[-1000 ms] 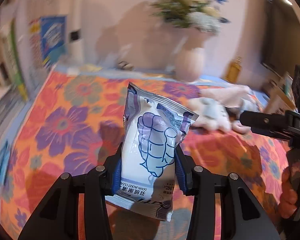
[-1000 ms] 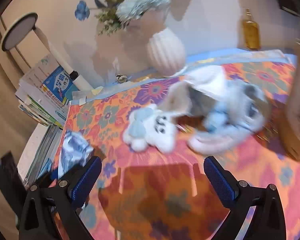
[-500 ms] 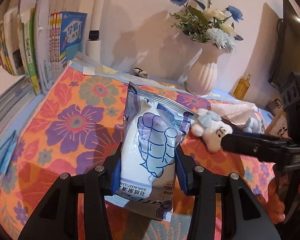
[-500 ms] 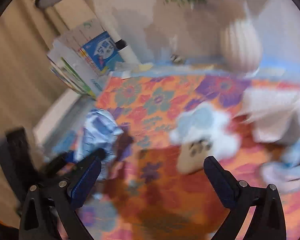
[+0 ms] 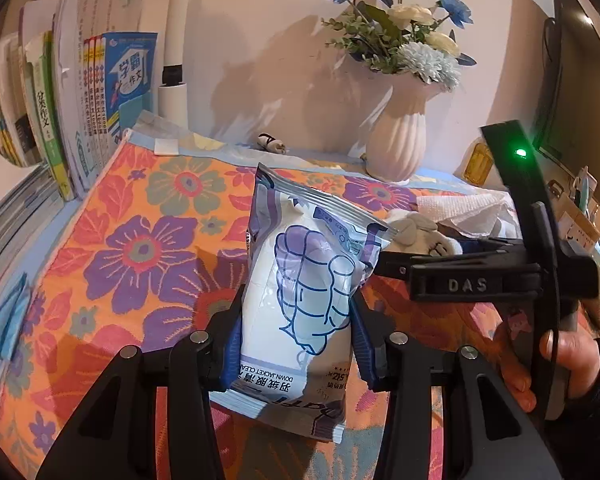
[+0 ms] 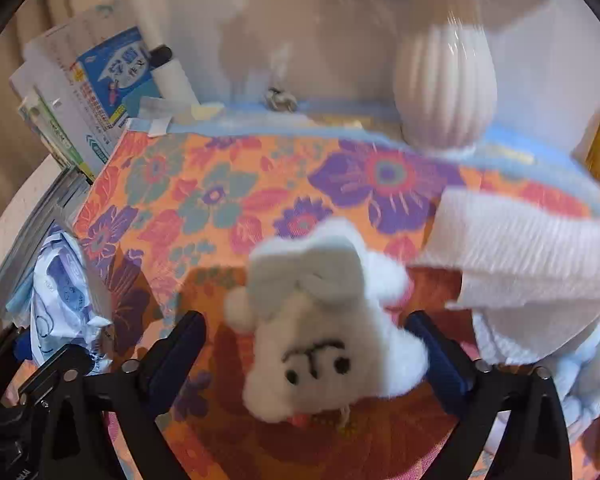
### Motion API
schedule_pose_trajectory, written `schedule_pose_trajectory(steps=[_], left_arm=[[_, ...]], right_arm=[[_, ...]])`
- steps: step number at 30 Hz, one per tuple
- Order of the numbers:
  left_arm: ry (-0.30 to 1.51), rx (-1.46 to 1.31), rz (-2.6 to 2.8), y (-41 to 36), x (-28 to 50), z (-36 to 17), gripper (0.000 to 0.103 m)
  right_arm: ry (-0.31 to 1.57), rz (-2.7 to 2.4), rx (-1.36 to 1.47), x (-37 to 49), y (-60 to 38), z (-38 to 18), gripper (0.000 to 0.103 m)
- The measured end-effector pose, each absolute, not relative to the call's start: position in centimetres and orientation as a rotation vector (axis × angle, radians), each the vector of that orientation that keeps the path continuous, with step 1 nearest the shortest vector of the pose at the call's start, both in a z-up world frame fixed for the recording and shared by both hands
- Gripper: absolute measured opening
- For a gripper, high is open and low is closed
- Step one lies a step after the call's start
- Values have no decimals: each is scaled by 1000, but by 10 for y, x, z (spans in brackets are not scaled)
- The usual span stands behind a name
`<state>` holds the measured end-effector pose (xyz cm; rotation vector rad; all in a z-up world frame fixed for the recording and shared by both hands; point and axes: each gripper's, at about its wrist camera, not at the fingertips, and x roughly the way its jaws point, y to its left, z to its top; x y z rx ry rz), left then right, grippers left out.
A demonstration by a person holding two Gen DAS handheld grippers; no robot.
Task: Organize soft objects
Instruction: 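Hold the packet with left tool while right tool grasps the white plush toy, then carry the packet into the glass bowl with left tool while right tool carries the white plush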
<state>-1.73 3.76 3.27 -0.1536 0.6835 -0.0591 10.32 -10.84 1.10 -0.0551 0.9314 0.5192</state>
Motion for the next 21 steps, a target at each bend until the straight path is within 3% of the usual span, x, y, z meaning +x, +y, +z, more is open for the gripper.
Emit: schedule_pose_trajectory(steps=[6,21], left_arm=[[692,-158,-51,39,-15,32,42],[728,-87,-108,24,-14,34,42]], right_arm=[[895,472,-76,89,-115,15,50],[770,518,-29,-64,-178,36,50]])
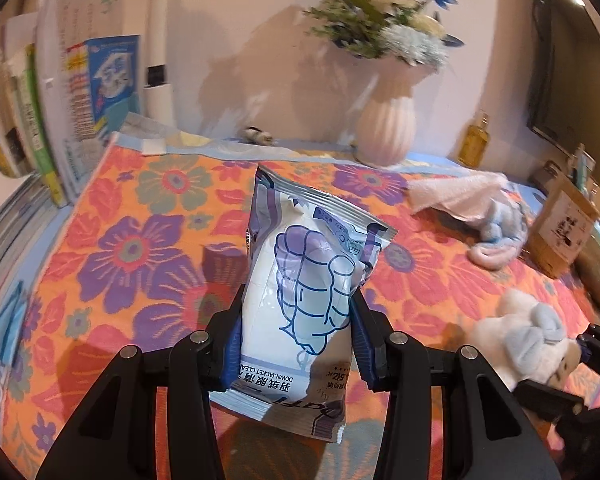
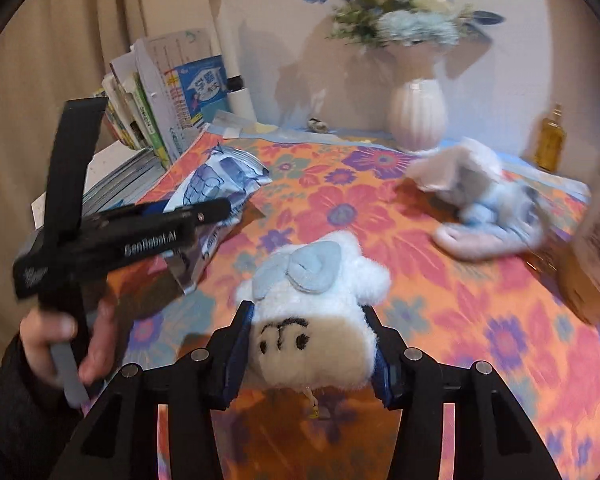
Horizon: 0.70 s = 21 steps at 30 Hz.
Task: Organize soft objects
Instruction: 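Carry the packet into the glass bowl with left tool while right tool carries the white plush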
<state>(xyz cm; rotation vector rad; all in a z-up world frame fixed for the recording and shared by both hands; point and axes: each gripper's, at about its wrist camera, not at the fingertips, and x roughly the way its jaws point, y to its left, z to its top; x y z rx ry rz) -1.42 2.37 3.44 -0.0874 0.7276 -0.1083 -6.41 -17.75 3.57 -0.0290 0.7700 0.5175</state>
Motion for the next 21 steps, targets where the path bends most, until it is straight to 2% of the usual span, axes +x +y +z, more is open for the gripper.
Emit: schedule_pose_trajectory(steps=[8,14,21], left_arm=[[660,-82,-259,-23,-33,83,42],[544,-36,-410,-91,-46,148,42],[475,9,-581,-186,-44,198,42]], right_arm=[[715,375,164,-71,-267,65,50],[583,288,249,-86,-319,113,50],[474,38,338,-95,-418,165,50]])
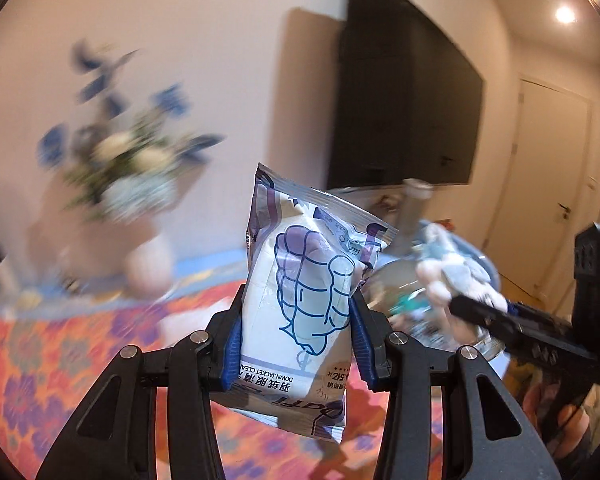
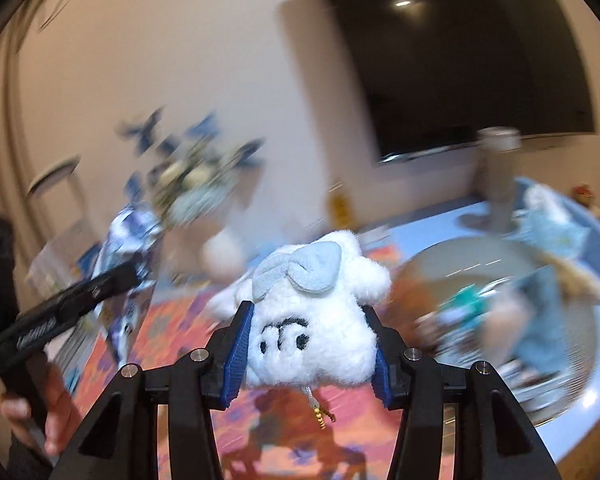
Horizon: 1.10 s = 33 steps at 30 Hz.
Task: Organize soft objects
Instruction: 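Carry the packet into the glass bowl with left tool while right tool carries the white plush, then move both open tools back over the floral tablecloth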
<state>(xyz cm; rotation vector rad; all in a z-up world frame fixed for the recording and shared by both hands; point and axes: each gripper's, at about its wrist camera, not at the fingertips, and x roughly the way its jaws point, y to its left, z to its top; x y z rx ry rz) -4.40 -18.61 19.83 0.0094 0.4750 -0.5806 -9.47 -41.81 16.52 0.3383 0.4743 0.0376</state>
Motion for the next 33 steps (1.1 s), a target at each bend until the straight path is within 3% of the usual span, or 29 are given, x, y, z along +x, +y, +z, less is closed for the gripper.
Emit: schedule_pose_trajectory(steps=[7,16,17,18,19,23,33], left_arm=[[555,-12,-791,-298,-25,192,42],[674,19,-821,-387,7,149,44],[694,27,-823,-394,11,144,50],[715,32,-830,-399,13,140,55],[728,34,-836,-401,14,137,65],[709,38,-840,-393,4,137,74],[591,22,-795,-310,-42,185,75]], right_arm=[[509,-131,623,-66,-539,164,50],[607,-274,721,-51,-589,120,51],[609,-272,737,-52,-592,116,54],[616,-266,755,-51,-596,113,63],[615,-260,764,-52,-598,111,67],[588,-268,753,-66,-600,116,68],[566,-183,756,-97,-567,133,70]])
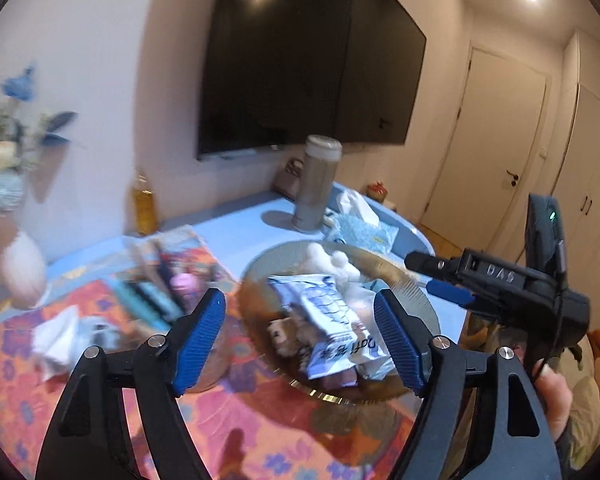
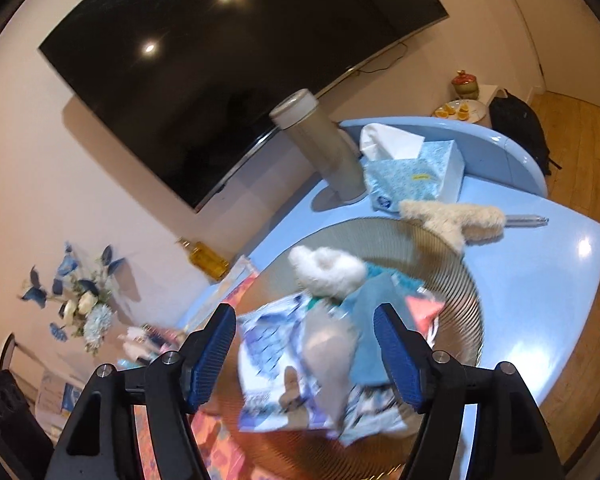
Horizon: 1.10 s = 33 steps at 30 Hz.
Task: Organize soft objects
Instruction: 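Move both open tools back over the floral tablecloth, then grasp the white towel with left tool while right tool approaches the blue plush toy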
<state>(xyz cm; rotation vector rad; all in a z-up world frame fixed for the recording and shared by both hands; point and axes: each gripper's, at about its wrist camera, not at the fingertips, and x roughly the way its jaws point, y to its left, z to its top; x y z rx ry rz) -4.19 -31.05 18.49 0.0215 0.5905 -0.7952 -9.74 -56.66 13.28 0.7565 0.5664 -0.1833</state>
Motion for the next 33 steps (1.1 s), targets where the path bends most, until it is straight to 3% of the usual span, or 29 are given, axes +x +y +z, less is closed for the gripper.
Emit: schedule_pose_trajectory(steps=[3,5,6,11,17,28,33], left_arm=[[536,-27,-736,-262,-57,206,82],[501,-49,-691,-233,-66,216,97],[479,-58,-662,-216,-71,221,99],[414,-79,-483,-129,-88,223,101],[507,-170,-339,-51,-71,182,101],[775,-80,-125,-12,-10,47,101],[827,-78,-114,-11,-6,24,101]], right_arm=[[556,-116,744,-101,-542,140,71],[556,-85,723,-102,-524,143,71],[557,-64,704,-102,-511,145,71],[575,50,581,-98,-439,145,71],[676,192,457,-73,-348,120,71],[859,223,258,-29,-271,52,71],[891,183,208,-17,-263,28,71]])
